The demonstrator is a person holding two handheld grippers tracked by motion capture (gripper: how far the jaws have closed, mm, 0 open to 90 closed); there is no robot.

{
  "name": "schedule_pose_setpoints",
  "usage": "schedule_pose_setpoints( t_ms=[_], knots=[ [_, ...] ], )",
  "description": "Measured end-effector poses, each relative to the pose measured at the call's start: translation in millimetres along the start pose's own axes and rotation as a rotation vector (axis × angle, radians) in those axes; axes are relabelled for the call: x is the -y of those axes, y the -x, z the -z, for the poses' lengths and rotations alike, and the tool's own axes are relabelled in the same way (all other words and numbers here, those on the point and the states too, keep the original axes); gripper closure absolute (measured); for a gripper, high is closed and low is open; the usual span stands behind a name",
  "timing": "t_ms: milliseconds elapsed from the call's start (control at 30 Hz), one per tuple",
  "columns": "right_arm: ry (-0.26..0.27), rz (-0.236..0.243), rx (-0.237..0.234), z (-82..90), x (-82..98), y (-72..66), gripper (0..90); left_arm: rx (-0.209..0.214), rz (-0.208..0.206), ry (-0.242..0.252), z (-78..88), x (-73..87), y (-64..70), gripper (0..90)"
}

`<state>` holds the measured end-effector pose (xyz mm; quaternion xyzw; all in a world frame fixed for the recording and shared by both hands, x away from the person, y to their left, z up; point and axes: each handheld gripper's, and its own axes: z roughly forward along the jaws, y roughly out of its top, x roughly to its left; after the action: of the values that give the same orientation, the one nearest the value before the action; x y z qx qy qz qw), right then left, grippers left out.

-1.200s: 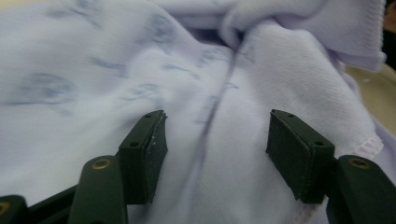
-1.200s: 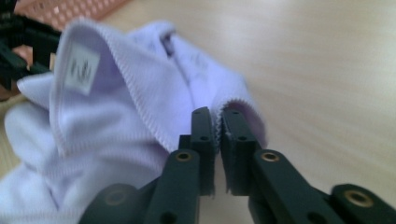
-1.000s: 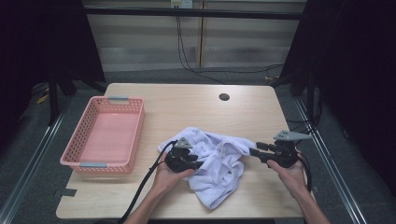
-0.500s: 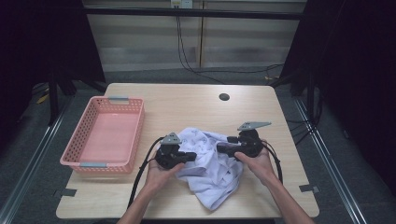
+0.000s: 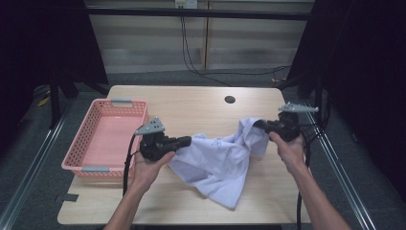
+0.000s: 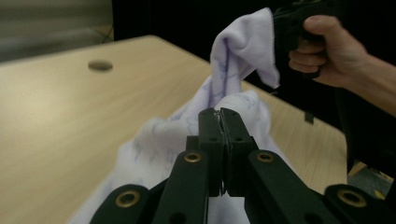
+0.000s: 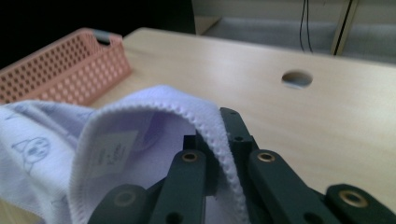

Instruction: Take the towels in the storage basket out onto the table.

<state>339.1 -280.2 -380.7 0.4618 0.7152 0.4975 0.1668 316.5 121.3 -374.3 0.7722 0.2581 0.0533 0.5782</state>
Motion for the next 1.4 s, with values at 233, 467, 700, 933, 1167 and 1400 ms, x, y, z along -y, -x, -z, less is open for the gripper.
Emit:
schedule_pose_setpoints(
  t_ms=[233, 467, 700, 933, 1167, 1400],
  knots=[
    [0.094, 0.037, 0.064, 18.3, -74.2, 12.3, 87.5, -0.006, -0.097, 0.122, 26.9, -58.4, 21.5, 88.8],
    [0.127, -0.016, 0.087, 17.2, -88.8, 40.9, 72.3, 0.024, -0.123, 0.051, 22.5, -39.9, 32.2, 87.5],
    [-0.048, -0.081, 0.139, -11.3, -17.8, 67.5, 49.1, 0.019, -0.011, -0.121, -11.9, 24.0, 13.8, 68.8],
    [-0.056, -0.058, 0.125, 6.3, 20.6, 61.5, 46.8, 0.051, 0.056, -0.205, -12.6, 70.8, 5.0, 66.1],
    [-0.087, 0.038, 0.034, 12.0, 51.7, 10.0, 47.2, 0.054, 0.065, -0.299, -11.0, 102.0, -0.1, 72.3],
    [-0.164, 0.038, -0.092, 6.1, 95.2, -28.1, 46.4, 0.031, 0.063, -0.391, -24.1, 117.8, -4.9, 81.4]
  ],
)
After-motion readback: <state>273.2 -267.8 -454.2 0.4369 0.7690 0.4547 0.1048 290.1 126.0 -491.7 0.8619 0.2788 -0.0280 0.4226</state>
